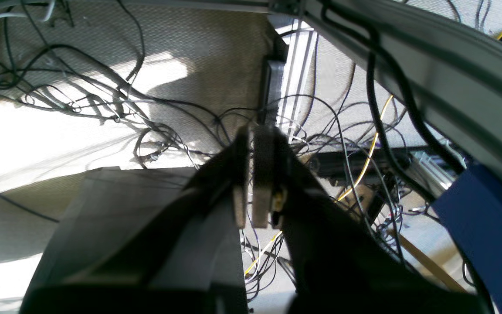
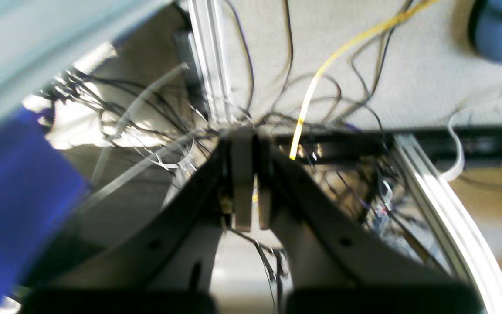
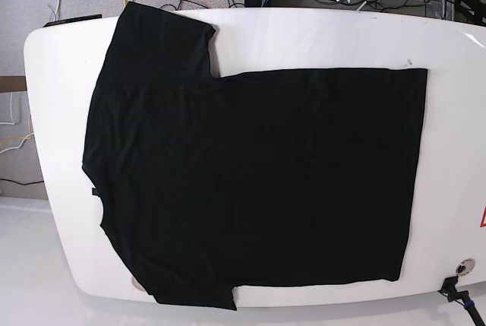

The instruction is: Fold the T-shirt properly

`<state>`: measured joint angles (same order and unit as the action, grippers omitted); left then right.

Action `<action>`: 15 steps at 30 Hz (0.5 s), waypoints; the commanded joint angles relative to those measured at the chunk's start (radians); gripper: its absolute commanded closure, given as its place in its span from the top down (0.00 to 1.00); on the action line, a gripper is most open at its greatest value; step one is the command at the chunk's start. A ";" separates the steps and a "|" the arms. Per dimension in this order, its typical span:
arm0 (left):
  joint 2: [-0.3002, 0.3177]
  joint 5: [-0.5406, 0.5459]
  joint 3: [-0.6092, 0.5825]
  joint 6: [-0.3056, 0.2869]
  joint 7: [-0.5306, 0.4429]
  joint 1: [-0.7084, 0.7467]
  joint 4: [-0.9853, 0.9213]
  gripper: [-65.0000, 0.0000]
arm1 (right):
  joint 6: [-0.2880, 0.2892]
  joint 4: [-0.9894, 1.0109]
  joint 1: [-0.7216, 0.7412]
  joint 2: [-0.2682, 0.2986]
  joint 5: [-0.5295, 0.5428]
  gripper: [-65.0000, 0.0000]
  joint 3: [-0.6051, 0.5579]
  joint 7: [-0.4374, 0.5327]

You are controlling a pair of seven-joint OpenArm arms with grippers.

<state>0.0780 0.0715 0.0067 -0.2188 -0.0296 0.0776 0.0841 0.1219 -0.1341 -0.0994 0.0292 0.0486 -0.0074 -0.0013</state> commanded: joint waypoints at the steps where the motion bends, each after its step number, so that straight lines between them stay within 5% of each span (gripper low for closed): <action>1: 0.003 0.000 0.000 -0.009 0.001 0.008 0.000 0.01 | -0.014 -0.025 -0.012 -0.002 0.006 0.01 0.002 0.001; 15: 0.006 0.000 0.000 -0.011 0.007 0.070 0.093 0.03 | -0.029 -0.065 -0.043 0.022 0.004 0.02 0.004 0.005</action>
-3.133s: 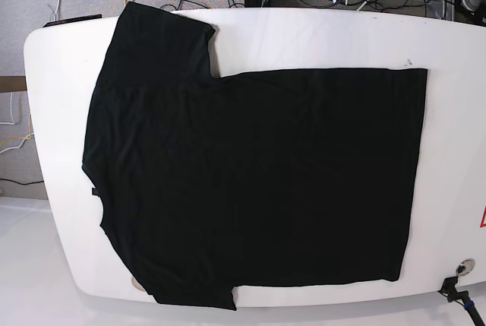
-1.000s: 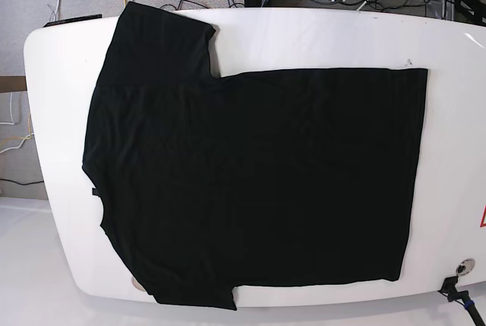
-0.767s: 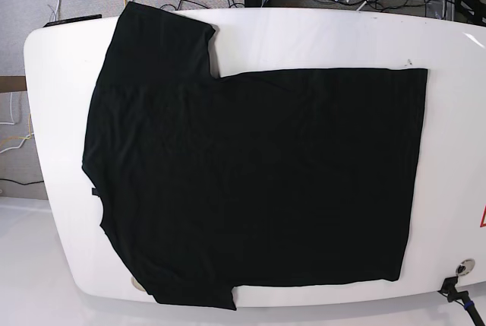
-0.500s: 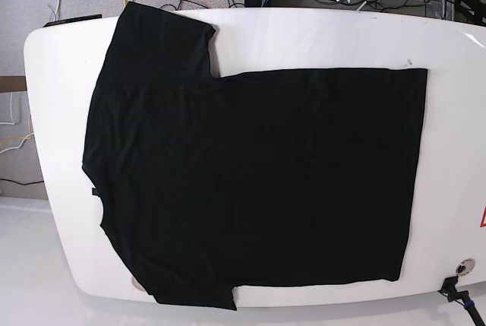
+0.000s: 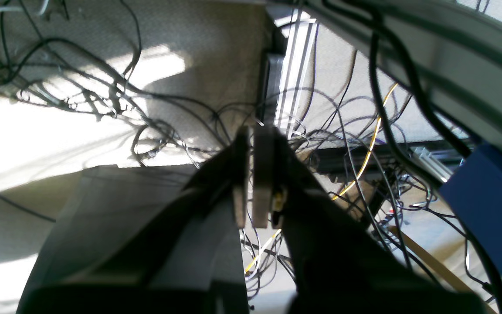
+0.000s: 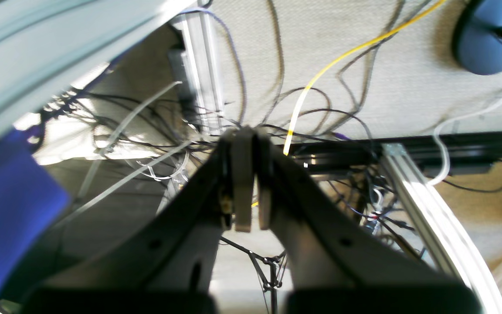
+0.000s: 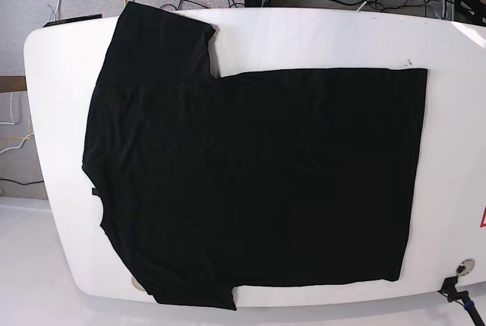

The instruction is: Fold the T-shirt properly

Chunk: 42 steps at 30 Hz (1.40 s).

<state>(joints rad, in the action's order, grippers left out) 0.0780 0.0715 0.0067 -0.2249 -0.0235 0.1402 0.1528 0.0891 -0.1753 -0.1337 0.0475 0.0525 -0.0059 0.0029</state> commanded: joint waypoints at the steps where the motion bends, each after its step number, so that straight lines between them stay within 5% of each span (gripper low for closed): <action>1: 0.006 0.000 0.000 -0.005 0.001 0.022 0.041 0.07 | 0.004 -0.053 -0.031 0.012 0.000 0.02 0.002 0.001; 6: 0.006 0.000 0.000 -0.005 -0.002 0.074 0.097 0.35 | 0.004 -0.178 -0.122 0.016 0.000 0.02 0.002 -0.001; 13: 0.006 0.003 0.002 -0.005 -0.005 0.177 0.244 0.36 | 0.004 -0.390 -0.260 0.016 0.002 0.03 0.004 -0.001; 18: 0.006 0.003 0.003 -0.005 -0.003 0.275 0.393 0.36 | 0.004 -0.571 -0.389 0.018 0.002 0.15 0.004 -0.001; 30: 0.007 0.003 0.003 -0.006 -0.002 0.550 0.689 0.35 | 0.004 -0.886 -0.654 0.039 0.002 0.15 0.004 -0.004; 42: 0.035 0.006 0.051 -0.006 -0.002 0.902 1.209 0.35 | 0.004 -1.354 -0.986 0.062 0.002 0.15 0.004 -0.004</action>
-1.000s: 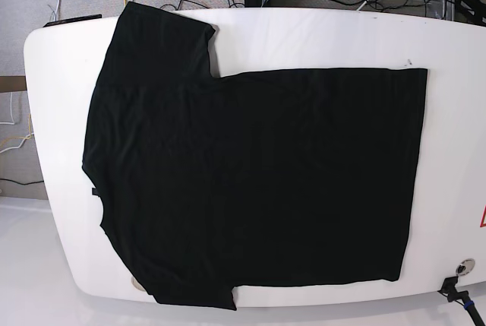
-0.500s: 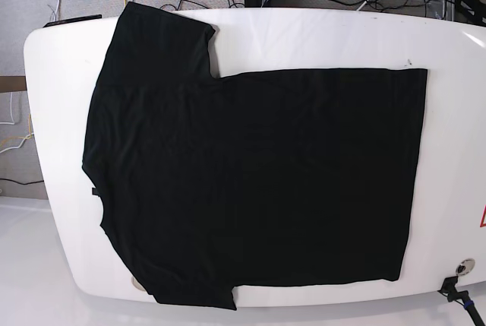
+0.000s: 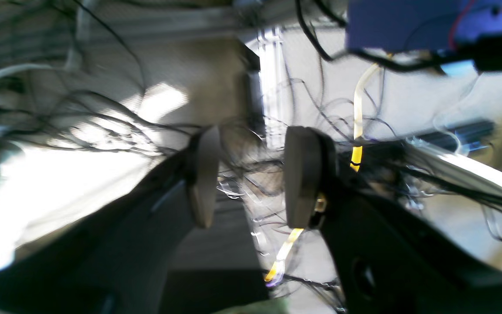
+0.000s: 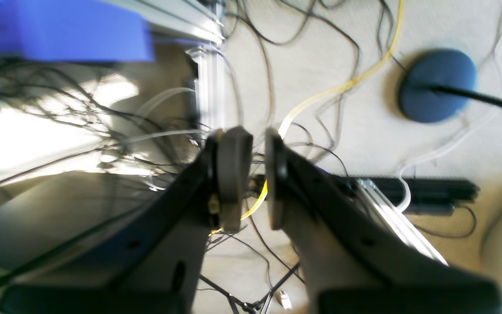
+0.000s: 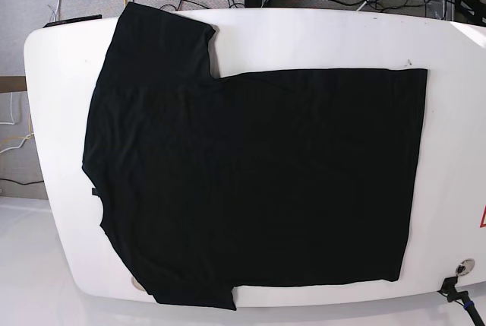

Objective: Fold the T-shirt properly
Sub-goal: 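Move both grippers down to the shirt's shoulder corners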

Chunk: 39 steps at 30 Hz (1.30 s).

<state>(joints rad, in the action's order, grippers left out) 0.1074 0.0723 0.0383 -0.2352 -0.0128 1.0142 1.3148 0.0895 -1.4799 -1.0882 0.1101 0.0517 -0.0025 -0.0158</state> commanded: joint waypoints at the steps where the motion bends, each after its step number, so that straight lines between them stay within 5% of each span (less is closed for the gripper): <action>1: 0.007 0.005 0.038 0.004 -0.013 0.055 0.088 0.35 | 0.003 -0.086 -0.059 0.000 0.003 0.15 0.002 0.015; 9: 0.024 0.005 0.090 0.004 -0.013 0.186 0.365 0.35 | 0.000 -0.364 -0.221 -0.008 0.001 0.16 0.029 0.014; 14: 0.033 0.007 0.107 0.004 -0.011 0.190 0.478 0.36 | 0.000 -0.545 -0.221 -0.033 0.001 0.16 0.124 0.017; 22: 0.033 0.067 0.170 -0.031 -0.009 0.085 0.590 0.36 | 0.010 -0.540 -0.100 -0.025 0.003 0.18 0.172 0.032; 32: 0.033 0.185 0.300 -0.122 -0.003 -0.133 0.589 0.37 | 0.010 -0.542 0.081 0.029 0.127 0.67 0.203 0.067; 36: 0.031 0.205 0.352 -0.122 0.073 -0.228 0.601 0.62 | 0.010 -0.542 0.135 0.043 0.204 0.70 0.232 0.060; 39: 0.035 0.271 0.398 -0.123 0.127 -0.283 0.599 0.63 | 0.011 -0.542 0.179 0.046 0.325 0.70 0.273 -0.005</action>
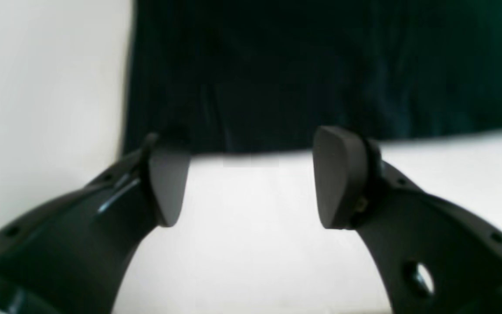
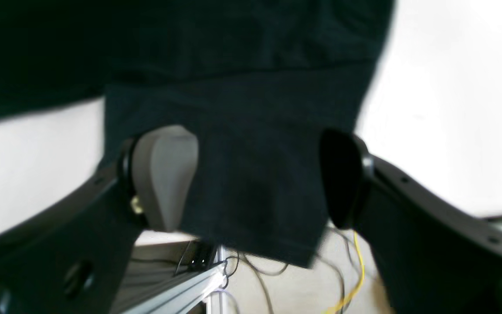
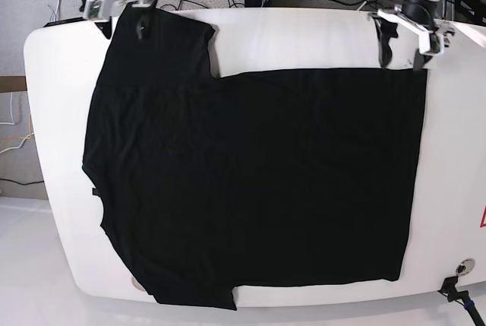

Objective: Fold the T-shirt properly
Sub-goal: 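Move both grippers down to the shirt's shoulder corners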

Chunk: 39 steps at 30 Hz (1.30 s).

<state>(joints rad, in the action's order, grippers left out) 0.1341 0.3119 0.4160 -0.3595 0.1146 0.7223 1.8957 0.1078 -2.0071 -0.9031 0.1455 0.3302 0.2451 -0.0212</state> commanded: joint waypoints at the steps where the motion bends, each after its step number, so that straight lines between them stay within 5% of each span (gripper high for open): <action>1: 0.009 0.059 0.036 0.001 0.032 -0.010 0.018 0.63 | -0.006 -0.014 0.003 0.012 0.100 0.70 0.044 -0.035; 6: 0.039 0.217 0.159 -0.080 0.253 -0.128 0.000 0.63 | 0.071 -0.013 0.069 0.026 0.317 0.70 0.155 -0.196; 13: 0.040 0.297 0.275 -0.085 0.557 -0.263 -0.032 0.63 | 0.169 0.045 0.160 0.022 0.531 0.70 0.317 -0.437; 20: 0.039 0.295 0.269 -0.085 0.567 -0.275 -0.032 0.63 | 0.244 0.154 0.229 0.019 0.657 0.70 0.442 -0.619; 39: 0.043 0.293 0.266 -0.085 0.567 -0.277 -0.034 0.63 | 0.303 0.340 0.233 0.012 0.666 0.70 0.402 -0.690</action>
<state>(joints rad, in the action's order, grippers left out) 0.1616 0.5922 0.6796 -0.4423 0.7074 0.4461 1.8465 0.4103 -1.6596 -0.6518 0.1577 1.0004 0.6495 -0.6853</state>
